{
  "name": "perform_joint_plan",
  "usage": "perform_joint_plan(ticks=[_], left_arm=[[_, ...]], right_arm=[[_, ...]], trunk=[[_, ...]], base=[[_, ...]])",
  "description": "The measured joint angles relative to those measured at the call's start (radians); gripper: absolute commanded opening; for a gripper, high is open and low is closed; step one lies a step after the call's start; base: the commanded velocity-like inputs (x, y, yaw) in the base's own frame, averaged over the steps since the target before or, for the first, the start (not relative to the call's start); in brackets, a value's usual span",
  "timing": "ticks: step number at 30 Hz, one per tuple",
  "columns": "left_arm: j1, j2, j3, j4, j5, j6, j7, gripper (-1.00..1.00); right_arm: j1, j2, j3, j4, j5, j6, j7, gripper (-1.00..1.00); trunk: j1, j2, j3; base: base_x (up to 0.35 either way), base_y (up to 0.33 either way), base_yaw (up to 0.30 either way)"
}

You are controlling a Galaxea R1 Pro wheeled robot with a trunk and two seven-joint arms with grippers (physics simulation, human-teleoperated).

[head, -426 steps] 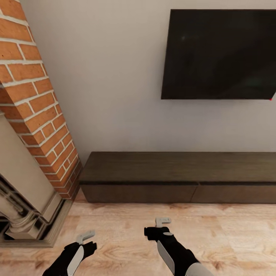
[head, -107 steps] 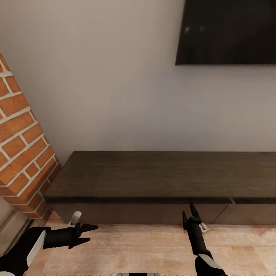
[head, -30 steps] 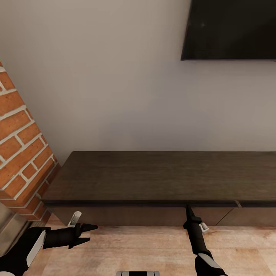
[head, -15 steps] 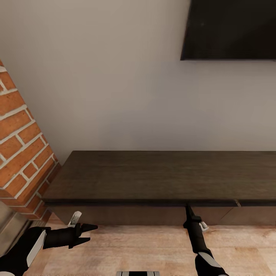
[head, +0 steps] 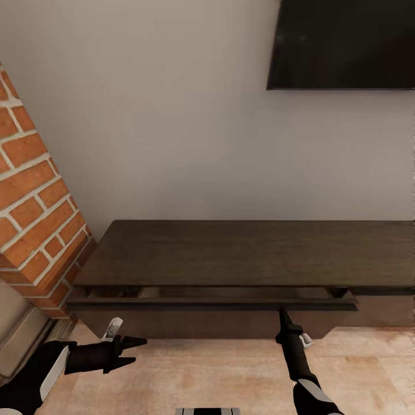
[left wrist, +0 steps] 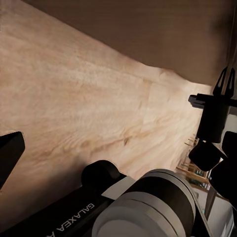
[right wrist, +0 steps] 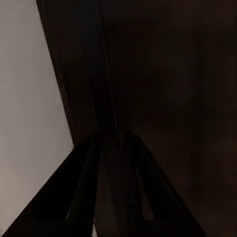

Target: Place each of the two pumpkins and all three candles from the living room inside a cabinet in the living room (use any cabinet), then make sure every cabinet is closed, and position the cauldron so it is next to a table in the living room.

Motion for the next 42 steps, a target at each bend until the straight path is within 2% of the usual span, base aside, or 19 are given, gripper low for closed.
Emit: perform_joint_plan(ticks=[12, 42], left_arm=[[0.0, 0.0, 0.0, 0.0, 0.0, 0.0, 0.0, 1.0], [0.0, 0.0, 0.001, 0.0, 0.0, 0.0, 0.0, 1.0]], right_arm=[[-0.001, 0.0, 0.0, 0.001, 0.0, 0.0, 0.0, -1.0], [0.0, -0.001, 0.004, 0.001, 0.001, 0.001, 0.001, -1.0]], trunk=[[0.0, 0.0, 0.0], [0.0, 0.0, 0.0]], base=[[-0.308, 0.0, 0.0], [-0.099, 0.0, 0.0]])
